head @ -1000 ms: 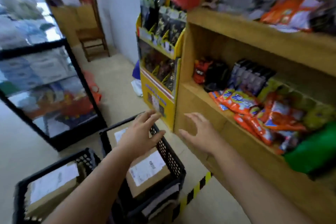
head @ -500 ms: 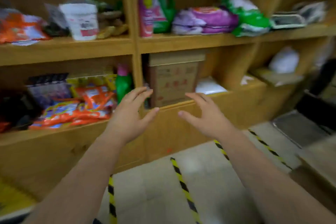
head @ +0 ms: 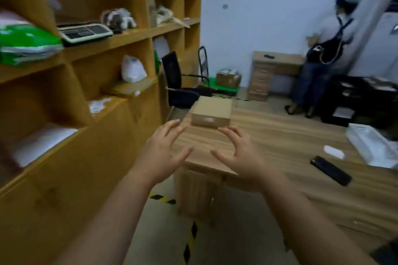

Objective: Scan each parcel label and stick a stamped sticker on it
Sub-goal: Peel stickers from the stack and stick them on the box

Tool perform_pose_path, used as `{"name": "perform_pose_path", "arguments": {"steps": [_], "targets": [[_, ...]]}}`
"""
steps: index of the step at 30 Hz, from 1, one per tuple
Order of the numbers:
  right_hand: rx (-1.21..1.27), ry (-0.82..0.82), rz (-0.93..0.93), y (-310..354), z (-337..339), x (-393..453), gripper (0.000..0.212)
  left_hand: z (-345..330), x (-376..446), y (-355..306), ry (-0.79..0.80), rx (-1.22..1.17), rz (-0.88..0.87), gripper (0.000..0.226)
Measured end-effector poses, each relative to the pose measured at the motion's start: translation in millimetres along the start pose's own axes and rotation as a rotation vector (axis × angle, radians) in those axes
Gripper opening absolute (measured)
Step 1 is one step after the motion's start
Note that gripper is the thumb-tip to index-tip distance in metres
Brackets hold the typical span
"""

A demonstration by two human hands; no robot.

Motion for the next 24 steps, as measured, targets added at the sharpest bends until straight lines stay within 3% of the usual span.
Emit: {"name": "perform_pose_path", "arguments": {"steps": [5, 11, 17, 24], "targets": [[-0.055, -0.068, -0.094, -104, 35, 6, 0.071, -93, 66, -56, 0.097, -0.013, -0.037, 0.062], [-0.056, -0.047, -0.143, -168, 53, 40, 0.074, -153, 125, -69, 0.194, 0.009, -0.025, 0.063], [-0.039, 0.034, -0.174, -215, 34, 103, 0.073, -206, 187, -32, 0.259, -0.008, 0.022, 0.061], [-0.008, 0.111, -0.260, -274, -11, 233, 0.070, -263, 283, 67, 0.294, 0.013, 0.087, 0.059]]}}
Point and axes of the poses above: each hand's wrist, its own x-axis towards the middle knuckle, its own z-axis out of the back of the hand, y = z × x, the point moved 1 cm from there along x, towards the middle knuckle, and after that the axes turned 1 degree about z, right-handed, at the moved point
